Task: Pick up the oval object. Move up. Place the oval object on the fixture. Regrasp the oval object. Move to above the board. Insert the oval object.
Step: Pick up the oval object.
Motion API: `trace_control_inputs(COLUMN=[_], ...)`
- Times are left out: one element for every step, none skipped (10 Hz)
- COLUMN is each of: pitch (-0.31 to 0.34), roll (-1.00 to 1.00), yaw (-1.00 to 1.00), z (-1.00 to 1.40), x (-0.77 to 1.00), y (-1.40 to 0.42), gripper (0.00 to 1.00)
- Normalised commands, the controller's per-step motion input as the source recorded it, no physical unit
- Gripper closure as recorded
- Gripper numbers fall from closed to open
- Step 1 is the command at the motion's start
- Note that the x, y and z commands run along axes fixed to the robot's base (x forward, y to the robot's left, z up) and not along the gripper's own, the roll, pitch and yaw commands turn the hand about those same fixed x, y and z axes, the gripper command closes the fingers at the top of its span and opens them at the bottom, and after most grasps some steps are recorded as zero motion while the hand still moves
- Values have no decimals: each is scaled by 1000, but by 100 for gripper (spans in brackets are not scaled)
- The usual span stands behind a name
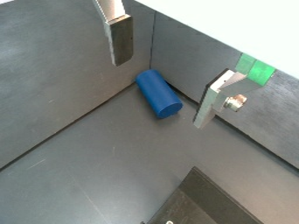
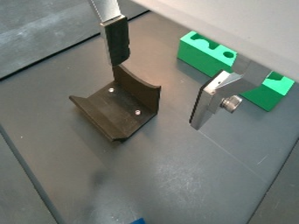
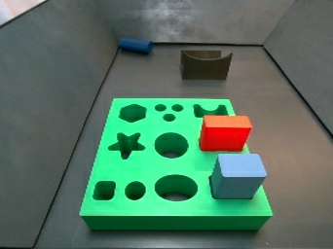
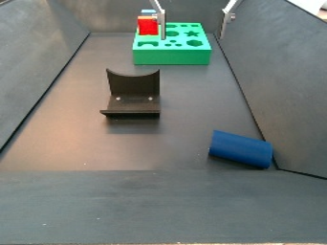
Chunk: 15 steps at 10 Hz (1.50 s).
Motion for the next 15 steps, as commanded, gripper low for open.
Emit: trace_control_inputs(pitch=[0, -70, -83, -103, -127, -149, -164, -141, -144, -151, -143, -187, -199, -176, -141], roll=[-67, -44, -9, 0, 0, 0, 0, 3, 0, 0, -4, 0, 24, 119, 127], yaw=[0, 734, 900, 874, 857, 854, 826, 769, 606, 589, 663, 711, 654, 623, 786], z=[-374, -580, -609, -631, -697, -837, -854, -857, -900, -934, -929, -877, -897, -931, -900], x=[0, -97, -69, -100, -131, -91, -109, 0, 0, 0, 0, -214, -351, -497, -354], y=[331, 520, 340, 363, 354, 346, 357, 369, 340, 371, 423, 480, 426, 269, 134], gripper=[0, 0, 0, 0, 0, 0, 0, 0, 0, 0, 0, 0, 0, 0, 0])
